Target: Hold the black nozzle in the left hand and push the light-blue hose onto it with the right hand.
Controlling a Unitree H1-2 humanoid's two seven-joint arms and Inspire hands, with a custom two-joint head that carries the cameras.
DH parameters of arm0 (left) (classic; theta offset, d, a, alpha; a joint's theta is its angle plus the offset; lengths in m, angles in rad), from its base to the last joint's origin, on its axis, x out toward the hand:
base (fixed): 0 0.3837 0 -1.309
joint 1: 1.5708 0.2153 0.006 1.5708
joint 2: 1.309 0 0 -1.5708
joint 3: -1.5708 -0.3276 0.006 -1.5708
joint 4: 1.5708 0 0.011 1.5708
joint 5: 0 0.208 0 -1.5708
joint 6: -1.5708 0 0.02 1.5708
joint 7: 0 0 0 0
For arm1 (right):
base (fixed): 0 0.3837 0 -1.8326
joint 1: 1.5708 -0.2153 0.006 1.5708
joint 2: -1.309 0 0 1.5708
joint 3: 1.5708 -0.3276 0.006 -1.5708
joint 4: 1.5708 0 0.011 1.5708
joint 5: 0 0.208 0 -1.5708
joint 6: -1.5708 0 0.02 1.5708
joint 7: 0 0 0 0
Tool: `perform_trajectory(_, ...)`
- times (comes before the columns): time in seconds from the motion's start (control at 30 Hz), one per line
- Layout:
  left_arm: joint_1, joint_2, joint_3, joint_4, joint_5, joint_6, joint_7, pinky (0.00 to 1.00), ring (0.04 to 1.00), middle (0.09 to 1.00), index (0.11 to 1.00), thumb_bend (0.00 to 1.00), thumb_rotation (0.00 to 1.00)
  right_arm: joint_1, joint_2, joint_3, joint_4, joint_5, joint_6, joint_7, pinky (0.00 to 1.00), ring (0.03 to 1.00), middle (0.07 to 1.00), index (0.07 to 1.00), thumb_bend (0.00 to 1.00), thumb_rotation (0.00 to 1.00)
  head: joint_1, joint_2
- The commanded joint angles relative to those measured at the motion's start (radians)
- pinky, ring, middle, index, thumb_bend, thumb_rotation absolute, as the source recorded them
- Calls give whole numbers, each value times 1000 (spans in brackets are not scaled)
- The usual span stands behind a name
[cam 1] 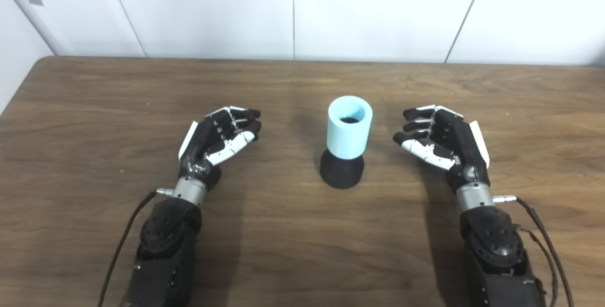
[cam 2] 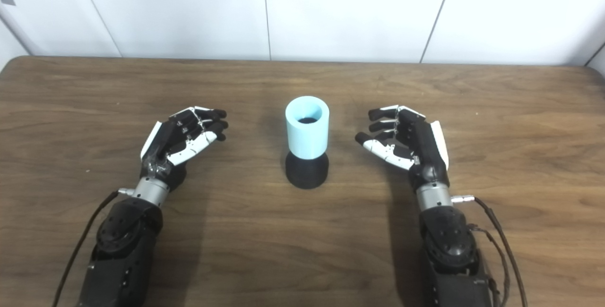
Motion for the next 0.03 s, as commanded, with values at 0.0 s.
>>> perform_trajectory(0.0,-8,10,-10,16,-4,-7,3,542,645,675,499,516,69,-21,-11,-1,-18,8,-46,-14,443,555,650,497,502,154,2,0)
